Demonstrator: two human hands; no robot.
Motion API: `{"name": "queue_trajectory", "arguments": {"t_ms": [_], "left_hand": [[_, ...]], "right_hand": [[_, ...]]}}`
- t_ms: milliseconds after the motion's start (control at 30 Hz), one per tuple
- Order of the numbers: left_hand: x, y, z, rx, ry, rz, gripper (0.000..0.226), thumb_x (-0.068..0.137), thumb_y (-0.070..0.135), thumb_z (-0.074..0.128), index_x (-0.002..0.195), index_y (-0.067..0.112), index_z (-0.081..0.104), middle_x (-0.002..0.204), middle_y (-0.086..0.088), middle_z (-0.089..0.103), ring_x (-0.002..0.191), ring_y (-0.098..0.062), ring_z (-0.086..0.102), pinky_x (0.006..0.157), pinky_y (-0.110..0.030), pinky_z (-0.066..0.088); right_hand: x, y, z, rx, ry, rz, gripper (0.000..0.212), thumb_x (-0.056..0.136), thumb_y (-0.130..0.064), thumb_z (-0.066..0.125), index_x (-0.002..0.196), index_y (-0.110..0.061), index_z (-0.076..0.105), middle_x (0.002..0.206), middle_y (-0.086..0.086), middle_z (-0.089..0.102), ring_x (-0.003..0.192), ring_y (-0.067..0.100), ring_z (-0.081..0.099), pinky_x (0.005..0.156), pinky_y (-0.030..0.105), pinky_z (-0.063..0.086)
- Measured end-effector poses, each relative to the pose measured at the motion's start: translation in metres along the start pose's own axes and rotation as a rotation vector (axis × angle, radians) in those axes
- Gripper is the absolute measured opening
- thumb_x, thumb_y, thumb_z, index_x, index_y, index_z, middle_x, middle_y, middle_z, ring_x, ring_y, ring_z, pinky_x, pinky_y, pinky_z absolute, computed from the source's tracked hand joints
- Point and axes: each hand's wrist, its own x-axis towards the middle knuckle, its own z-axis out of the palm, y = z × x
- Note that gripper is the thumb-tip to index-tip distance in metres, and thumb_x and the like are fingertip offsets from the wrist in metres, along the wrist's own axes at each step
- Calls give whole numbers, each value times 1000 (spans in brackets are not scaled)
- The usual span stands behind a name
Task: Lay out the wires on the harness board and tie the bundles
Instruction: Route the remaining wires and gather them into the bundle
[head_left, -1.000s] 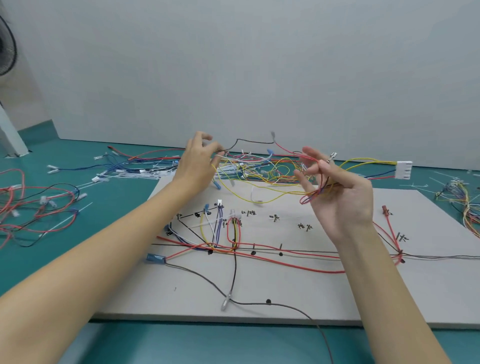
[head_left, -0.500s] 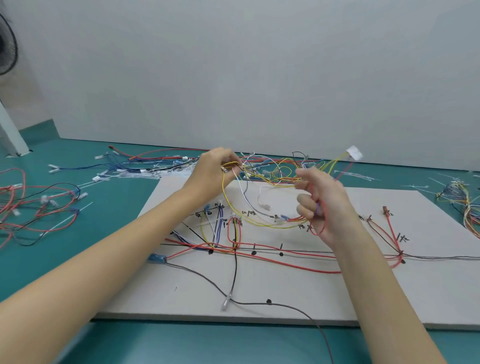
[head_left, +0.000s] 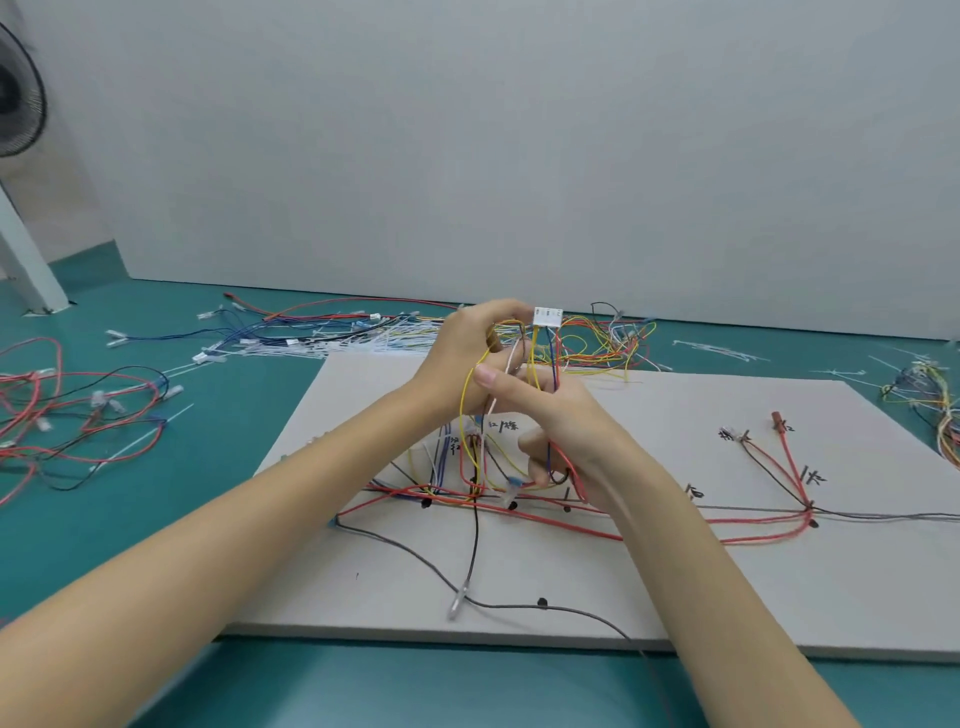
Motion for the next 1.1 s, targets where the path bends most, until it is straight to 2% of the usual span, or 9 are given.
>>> {"name": "queue_trajectory", "arguments": {"t_ms": [67, 167, 200, 433, 533, 667, 833, 967, 1100], "left_hand": [[2, 3, 0, -6, -32, -20, 46, 83, -3, 62, 123, 18, 64, 72, 5, 58, 54, -16, 36, 50, -21, 36], [5, 7, -1, 2, -75, -1, 68, 78, -11, 59, 139, 18, 51, 129, -2, 57, 51, -18, 40, 51, -18, 39], [6, 6, -3, -17, -72, -10, 72, 77, -12, 59, 141, 18, 49, 132, -1, 54, 50, -16, 41, 51, -17, 39], [17, -12, -27, 19, -74, -116, 58, 84, -6, 66, 136, 15, 54, 136, -3, 53, 69, -19, 59, 63, -18, 49], [18, -16, -30, -16, -79, -221, 60, 84, 1, 69, 134, 30, 50, 121, 3, 56, 60, -16, 55, 55, -16, 46], [24, -24, -39, -116, -13, -367, 15, 95, 10, 57, 93, 20, 67, 88, 0, 69, 48, -1, 55, 47, -18, 35], [29, -31, -48, -135, 6, -531, 20, 96, 29, 56, 106, 17, 68, 84, 3, 68, 68, -11, 58, 65, -23, 43], [26, -24, -50, -197, -293, -481, 30, 77, 23, 77, 106, 29, 71, 97, 8, 73, 94, -7, 65, 90, -33, 42], [24, -6, -41, -308, -515, -475, 33, 69, 18, 73, 100, 31, 74, 109, -3, 73, 104, -17, 67, 106, -41, 38]], "right_hand": [[-2, -2, -1, 21, -24, 9, 17, 81, -39, 74, 75, -24, 68, 88, 5, 73, 33, 7, 30, 33, 19, 30], [-1, -3, -5, 64, -51, 39, 11, 88, -24, 67, 83, -16, 62, 80, 10, 73, 32, 6, 27, 34, 16, 24], [-1, -3, -6, 70, -54, 45, 10, 91, -23, 64, 86, -15, 62, 72, 6, 70, 33, 6, 23, 35, 16, 21], [-3, -7, -37, 281, 67, 12, 25, 98, -16, 47, 106, -3, 67, 47, -6, 26, 32, 5, 17, 35, 12, 15], [-6, -10, -43, 267, 116, 14, 23, 94, -15, 50, 99, -5, 71, 48, -5, 20, 35, 8, 13, 36, 14, 14], [-10, -16, -54, 414, 159, -59, 26, 90, -17, 46, 88, -7, 70, 45, -5, 19, 32, 8, 11, 35, 14, 11], [-13, -21, -66, 712, 124, -153, 22, 80, -19, 48, 69, -10, 65, 39, -4, 20, 34, 12, 3, 33, 13, 9], [-12, -19, -67, 734, 95, -159, 23, 78, -19, 46, 61, -11, 61, 36, -4, 20, 35, 14, 2, 34, 13, 11], [-9, -14, -63, 596, 74, -80, 36, 88, -17, 38, 61, -10, 60, 36, -4, 20, 28, 8, 11, 32, 13, 13]]}}
